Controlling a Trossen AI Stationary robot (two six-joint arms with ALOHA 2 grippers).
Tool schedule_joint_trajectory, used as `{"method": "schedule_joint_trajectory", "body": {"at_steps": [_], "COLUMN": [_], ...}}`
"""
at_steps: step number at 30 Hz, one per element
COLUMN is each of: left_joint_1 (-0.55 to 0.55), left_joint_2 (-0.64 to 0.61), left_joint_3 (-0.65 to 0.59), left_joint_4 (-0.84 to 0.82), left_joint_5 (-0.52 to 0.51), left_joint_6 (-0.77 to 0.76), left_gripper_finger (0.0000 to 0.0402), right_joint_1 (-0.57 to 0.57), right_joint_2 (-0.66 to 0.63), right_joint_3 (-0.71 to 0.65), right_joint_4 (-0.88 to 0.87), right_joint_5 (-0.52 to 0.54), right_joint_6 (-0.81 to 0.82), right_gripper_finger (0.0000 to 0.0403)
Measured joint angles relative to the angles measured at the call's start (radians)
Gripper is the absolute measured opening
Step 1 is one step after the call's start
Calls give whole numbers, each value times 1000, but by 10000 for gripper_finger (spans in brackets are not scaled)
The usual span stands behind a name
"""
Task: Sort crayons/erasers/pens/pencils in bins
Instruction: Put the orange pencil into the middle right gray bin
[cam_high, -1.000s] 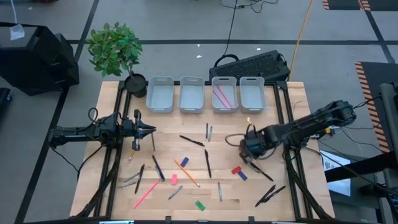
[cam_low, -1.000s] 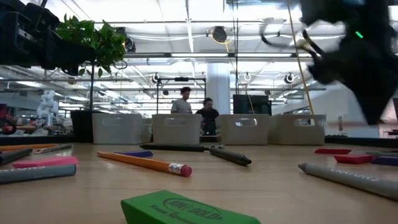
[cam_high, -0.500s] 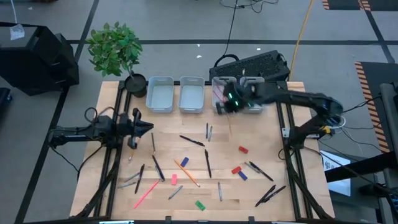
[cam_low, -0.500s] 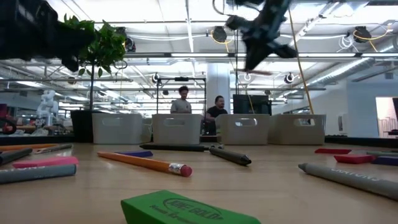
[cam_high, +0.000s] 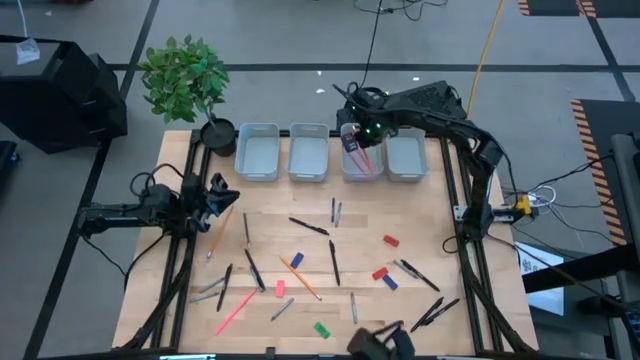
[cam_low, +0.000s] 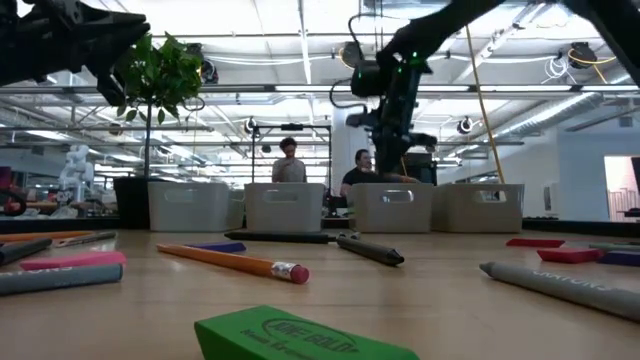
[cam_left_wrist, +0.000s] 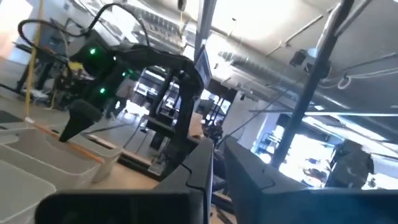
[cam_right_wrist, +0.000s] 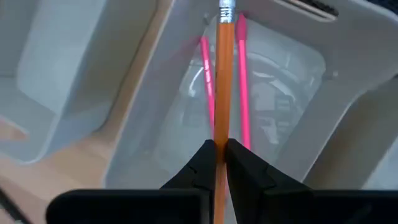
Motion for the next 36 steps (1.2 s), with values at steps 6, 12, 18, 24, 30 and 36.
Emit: {"method": "schedule_joint_trajectory", "body": {"at_steps": [6, 12, 18, 24, 30, 36], "left_joint_1": [0, 1, 1, 1, 1, 1], "left_joint_2": [0, 0, 55, 207, 366, 485], "left_joint_3": [0, 0, 32, 165, 350, 524], "left_joint_4": [4, -44, -91, -199, -373, -513], "left_joint_5": [-140, -203, -204, -202, -186, -187], "left_joint_6": [-99, -156, -201, -127, -32, 70], "left_gripper_finger": [44, 44, 44, 44, 44, 44], "right_joint_1": [-26, -37, -51, -44, -36, -35], "right_joint_2": [45, 42, 83, 137, 170, 185], "right_joint_3": [30, 59, 53, 54, 54, 54], "right_joint_4": [-1, 13, 29, 48, 39, 35], "right_joint_5": [-64, -76, -19, -25, -20, 17], "right_joint_6": [-59, -117, -209, -221, -217, -221], "right_gripper_finger": [20, 20, 20, 20, 20, 41]}}
